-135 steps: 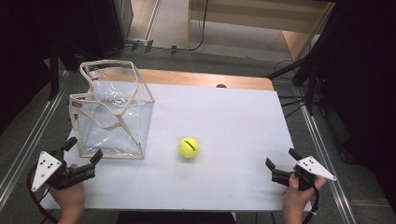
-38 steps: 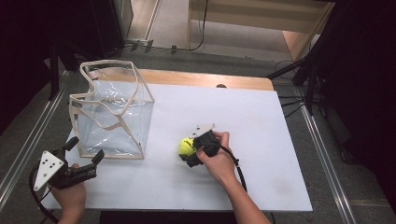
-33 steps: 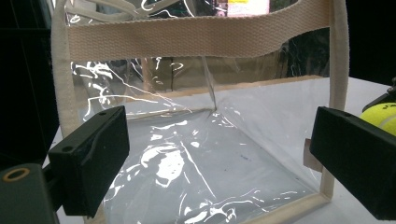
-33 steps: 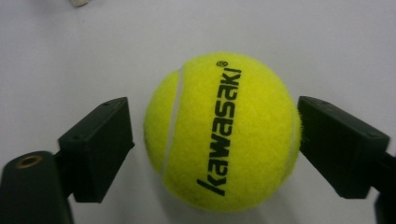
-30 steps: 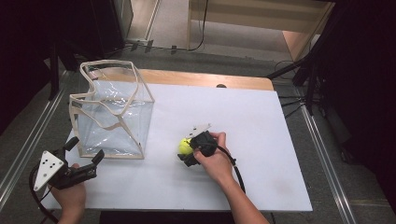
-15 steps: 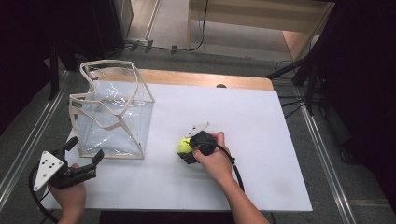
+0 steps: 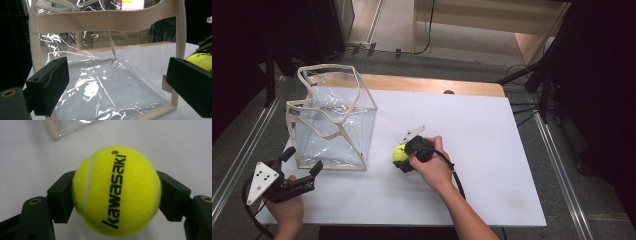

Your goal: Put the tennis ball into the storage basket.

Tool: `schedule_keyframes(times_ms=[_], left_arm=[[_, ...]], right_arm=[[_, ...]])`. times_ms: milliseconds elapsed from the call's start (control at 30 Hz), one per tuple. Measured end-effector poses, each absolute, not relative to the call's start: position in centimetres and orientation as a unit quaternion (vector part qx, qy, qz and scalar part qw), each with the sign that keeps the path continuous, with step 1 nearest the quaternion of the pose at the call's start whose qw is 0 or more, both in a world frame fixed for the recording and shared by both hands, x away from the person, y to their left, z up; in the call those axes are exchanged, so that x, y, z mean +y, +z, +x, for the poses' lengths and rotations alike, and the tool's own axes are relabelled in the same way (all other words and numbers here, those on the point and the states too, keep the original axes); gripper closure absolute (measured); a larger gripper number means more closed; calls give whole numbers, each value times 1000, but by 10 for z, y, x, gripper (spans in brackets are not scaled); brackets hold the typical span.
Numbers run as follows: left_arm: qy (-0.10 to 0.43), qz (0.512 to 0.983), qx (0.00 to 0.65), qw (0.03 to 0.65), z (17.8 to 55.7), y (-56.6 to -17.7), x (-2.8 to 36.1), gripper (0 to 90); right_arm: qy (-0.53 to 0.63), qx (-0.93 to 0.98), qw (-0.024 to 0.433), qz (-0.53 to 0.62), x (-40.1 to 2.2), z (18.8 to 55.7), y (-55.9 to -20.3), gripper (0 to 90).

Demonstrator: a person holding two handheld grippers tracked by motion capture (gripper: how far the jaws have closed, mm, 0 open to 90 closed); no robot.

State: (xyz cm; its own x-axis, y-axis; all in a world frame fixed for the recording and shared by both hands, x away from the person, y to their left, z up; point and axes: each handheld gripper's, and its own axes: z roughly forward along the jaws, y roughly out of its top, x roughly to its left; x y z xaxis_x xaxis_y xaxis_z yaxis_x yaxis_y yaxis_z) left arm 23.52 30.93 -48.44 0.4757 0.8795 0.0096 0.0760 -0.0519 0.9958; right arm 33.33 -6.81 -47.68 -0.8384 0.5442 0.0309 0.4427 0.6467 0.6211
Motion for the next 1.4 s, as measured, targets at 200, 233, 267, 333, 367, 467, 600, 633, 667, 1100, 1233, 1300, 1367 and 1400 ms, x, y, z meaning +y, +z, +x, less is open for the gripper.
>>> schedule_keyframes(times_ms=[200,233,267,333,367,467,600,633,667,1100,1233,1300,1367,1400], left_arm=[[349,636,375,577,235,-484,310,53],[348,635,374,579,235,-484,310,54],[348,635,374,579,235,-484,310,54],[348,636,375,578,235,-484,310,54],[348,635,374,579,235,-484,310,54],[348,635,374,580,235,-484,310,53],[347,635,374,580,235,-484,310,53],[347,635,374,580,235,-484,310,54],[347,635,374,580,235,-484,310,54],[347,634,375,581,236,-484,310,53],[346,633,375,582,236,-484,310,54],[346,633,375,582,236,-484,310,54],[346,633,376,582,236,-484,310,54],[346,633,376,582,236,-484,310,54]], right_arm=[[322,907,74,262,-54,338,-471,242],[324,907,74,260,-52,339,-471,242],[325,908,75,256,-50,339,-470,242],[324,908,73,258,-47,340,-469,242],[325,909,71,252,-45,341,-468,242],[328,909,66,247,-36,344,-467,243],[333,911,62,236,-29,347,-466,243],[332,910,61,241,-28,347,-466,243],[333,910,59,239,-27,347,-466,243],[348,910,50,221,-14,353,-453,244],[350,909,48,221,-12,354,-447,243],[353,908,48,220,-11,356,-441,244],[356,908,49,215,-11,357,-439,243],[354,908,49,217,-11,357,-435,243]])
